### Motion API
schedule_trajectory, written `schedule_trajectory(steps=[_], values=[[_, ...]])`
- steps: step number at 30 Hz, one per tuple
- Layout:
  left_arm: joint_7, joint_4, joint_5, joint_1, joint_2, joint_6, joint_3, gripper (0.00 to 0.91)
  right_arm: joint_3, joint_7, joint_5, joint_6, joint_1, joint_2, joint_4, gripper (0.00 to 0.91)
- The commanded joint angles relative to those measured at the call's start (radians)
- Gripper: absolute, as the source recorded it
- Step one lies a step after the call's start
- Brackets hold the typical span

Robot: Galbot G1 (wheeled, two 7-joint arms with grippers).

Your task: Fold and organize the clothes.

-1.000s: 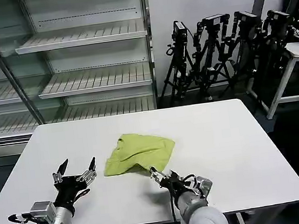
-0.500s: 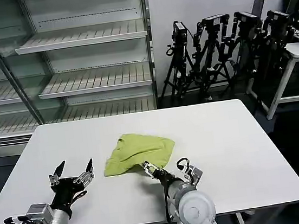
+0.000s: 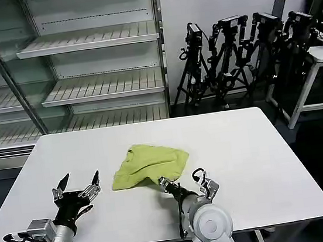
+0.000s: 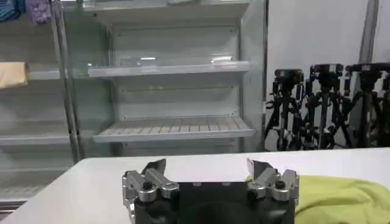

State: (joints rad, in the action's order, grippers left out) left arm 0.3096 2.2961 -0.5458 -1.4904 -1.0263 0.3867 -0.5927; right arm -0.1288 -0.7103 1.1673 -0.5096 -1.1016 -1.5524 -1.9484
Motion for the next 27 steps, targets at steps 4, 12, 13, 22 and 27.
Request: schedule_trajectory(steps=[4, 12, 13, 22, 27], values=[[0.001, -0.001, -0.007, 0.003, 0.000, 0.001, 0.000, 0.907, -0.013, -0.008, 0.020, -0.002, -0.012, 0.041, -0.040, 0.000], [0.002, -0.002, -0.007, 0.008, -0.006, 0.001, 0.008, 0.907, -0.040, 0.004, 0.023, -0.003, -0.072, 0.141, -0.130, 0.000], [0.002, -0.002, -0.007, 0.008, -0.007, 0.001, 0.009, 0.907, -0.046, 0.007, 0.027, -0.005, -0.086, 0.158, -0.146, 0.000], [0.003, 0.001, -0.006, 0.015, -0.011, 0.001, 0.022, 0.907, -0.108, 0.017, 0.077, -0.026, -0.162, 0.268, -0.230, 0.000], [0.003, 0.007, -0.007, 0.016, -0.010, 0.002, 0.029, 0.907, -0.164, 0.031, 0.096, -0.047, -0.221, 0.334, -0.269, 0.000]])
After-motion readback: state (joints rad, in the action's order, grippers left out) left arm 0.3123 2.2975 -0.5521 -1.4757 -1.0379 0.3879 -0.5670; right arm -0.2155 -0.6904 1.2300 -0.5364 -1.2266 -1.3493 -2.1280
